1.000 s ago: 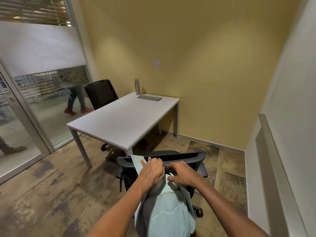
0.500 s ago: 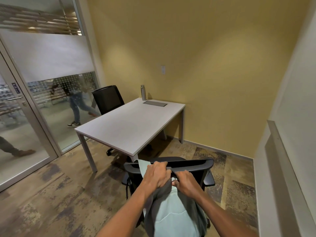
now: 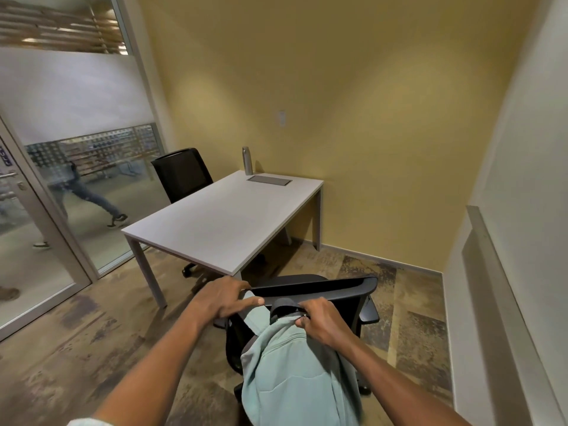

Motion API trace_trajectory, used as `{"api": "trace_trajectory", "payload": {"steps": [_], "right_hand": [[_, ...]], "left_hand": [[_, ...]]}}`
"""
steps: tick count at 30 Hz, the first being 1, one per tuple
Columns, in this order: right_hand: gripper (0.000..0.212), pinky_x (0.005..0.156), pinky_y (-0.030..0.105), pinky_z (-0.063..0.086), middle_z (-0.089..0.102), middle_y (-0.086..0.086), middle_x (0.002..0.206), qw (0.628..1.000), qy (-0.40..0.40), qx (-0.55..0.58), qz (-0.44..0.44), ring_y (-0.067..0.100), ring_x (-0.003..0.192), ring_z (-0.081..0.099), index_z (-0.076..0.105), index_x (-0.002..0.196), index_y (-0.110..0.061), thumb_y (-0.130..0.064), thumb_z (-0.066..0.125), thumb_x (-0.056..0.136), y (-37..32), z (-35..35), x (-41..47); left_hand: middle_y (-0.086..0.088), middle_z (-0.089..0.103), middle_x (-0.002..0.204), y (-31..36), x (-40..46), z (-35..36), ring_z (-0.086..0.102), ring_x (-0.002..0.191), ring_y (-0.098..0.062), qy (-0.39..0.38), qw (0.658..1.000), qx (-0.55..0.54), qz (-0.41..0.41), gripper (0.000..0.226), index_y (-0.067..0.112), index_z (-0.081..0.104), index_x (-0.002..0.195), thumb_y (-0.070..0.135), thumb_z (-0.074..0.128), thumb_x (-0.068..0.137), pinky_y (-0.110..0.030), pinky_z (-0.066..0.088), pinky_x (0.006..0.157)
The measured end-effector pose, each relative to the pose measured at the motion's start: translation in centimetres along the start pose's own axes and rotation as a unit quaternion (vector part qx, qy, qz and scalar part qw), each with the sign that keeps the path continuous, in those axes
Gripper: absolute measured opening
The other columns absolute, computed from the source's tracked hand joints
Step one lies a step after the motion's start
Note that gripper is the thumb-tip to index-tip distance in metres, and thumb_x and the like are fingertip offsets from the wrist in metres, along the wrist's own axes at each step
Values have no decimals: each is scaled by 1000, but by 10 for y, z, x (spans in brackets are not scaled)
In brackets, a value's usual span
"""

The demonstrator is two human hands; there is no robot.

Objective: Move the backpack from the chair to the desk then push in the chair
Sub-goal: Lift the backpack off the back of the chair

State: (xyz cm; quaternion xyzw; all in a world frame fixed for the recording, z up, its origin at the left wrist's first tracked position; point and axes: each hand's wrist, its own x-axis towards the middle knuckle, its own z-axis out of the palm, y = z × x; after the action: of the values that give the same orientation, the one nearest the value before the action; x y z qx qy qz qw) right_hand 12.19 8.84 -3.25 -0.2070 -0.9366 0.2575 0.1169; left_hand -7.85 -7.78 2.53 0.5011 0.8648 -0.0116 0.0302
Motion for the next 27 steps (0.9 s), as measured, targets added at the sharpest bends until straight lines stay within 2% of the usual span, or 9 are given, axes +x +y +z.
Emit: {"api": "trace_trajectory", "payload": {"steps": [2, 4, 6, 9, 13, 18, 22, 25, 27], "right_hand": [[13, 68, 34, 42, 72, 13, 86, 1000, -2, 5, 3, 31, 87, 66, 68, 85, -13, -26, 66, 86, -4, 0, -2], [12, 68, 34, 42, 72, 13, 87, 1000, -2, 7, 1, 31, 87, 66, 69, 85, -15, -26, 65, 86, -10, 0, -5], [11, 69, 34, 44, 72, 11, 88, 1000, 0, 5, -2, 30, 87, 66, 68, 84, -16, -26, 65, 86, -16, 0, -6], [12, 69, 34, 44, 72, 10, 87, 1000, 2, -1, -1, 29, 86, 65, 68, 86, -15, -27, 66, 86, -23, 0, -9], [14, 72, 35, 51, 74, 8, 89, 1000, -9, 5, 17, 27, 87, 67, 71, 89, -14, -26, 68, 84, -29, -2, -15], [9, 66, 30, 45, 67, 2, 77, 998, -24, 18, 47, 24, 78, 65, 64, 73, -22, -24, 69, 80, -30, -10, -22], [20, 62, 27, 39, 64, -3, 71, 998, -5, 25, 61, 22, 72, 61, 55, 61, -28, -21, 63, 77, -27, -19, -28], [13, 60, 29, 38, 71, 4, 76, 998, 4, 14, 58, 25, 71, 59, 69, 73, -21, -16, 58, 77, -26, -27, -32], [12, 52, 30, 35, 62, -2, 64, 998, 12, 17, 65, 20, 62, 53, 61, 65, -19, -23, 63, 76, -24, -36, -37]], "left_hand": [[0, 68, 88, -7, -4, 1, 62, 80, -19, 19, 1000, 7, -5, 98, 24, 67, 103, 96, 9, 72, -37, 50, 69], [-4, 69, 90, -11, -8, 0, 64, 81, -23, 39, 999, 10, -19, 83, 22, 65, 97, 87, 17, 82, -41, 55, 76], [-6, 69, 86, -12, -10, -1, 65, 78, -25, 54, 997, 29, -36, 70, 19, 63, 89, 78, 26, 90, -42, 56, 76], [-6, 68, 82, -13, -10, -1, 64, 73, -23, 52, 995, 53, -73, 70, 14, 65, 84, 74, 29, 93, -42, 58, 75], [-9, 68, 82, -16, -18, 0, 64, 72, -26, 60, 994, 12, -89, 64, 12, 63, 82, 70, 40, 93, -42, 57, 73], [-7, 69, 72, -1, -25, -2, 66, 67, -23, 70, 991, -98, -64, 68, 10, 66, 76, 73, 44, 89, -39, 57, 71], [0, 78, 84, 27, -32, -2, 74, 80, -16, -47, 945, -322, -12, 77, 16, 75, 88, 87, 57, 65, -35, 58, 84], [10, 74, 106, 44, -40, 7, 68, 99, -7, -82, 938, -335, 33, 82, 29, 72, 107, 87, 71, 50, -33, 53, 96], [16, 68, 118, 54, -45, 17, 63, 108, -2, -91, 941, -320, 60, 88, 33, 65, 120, 83, 77, 49, -28, 49, 100]]}}
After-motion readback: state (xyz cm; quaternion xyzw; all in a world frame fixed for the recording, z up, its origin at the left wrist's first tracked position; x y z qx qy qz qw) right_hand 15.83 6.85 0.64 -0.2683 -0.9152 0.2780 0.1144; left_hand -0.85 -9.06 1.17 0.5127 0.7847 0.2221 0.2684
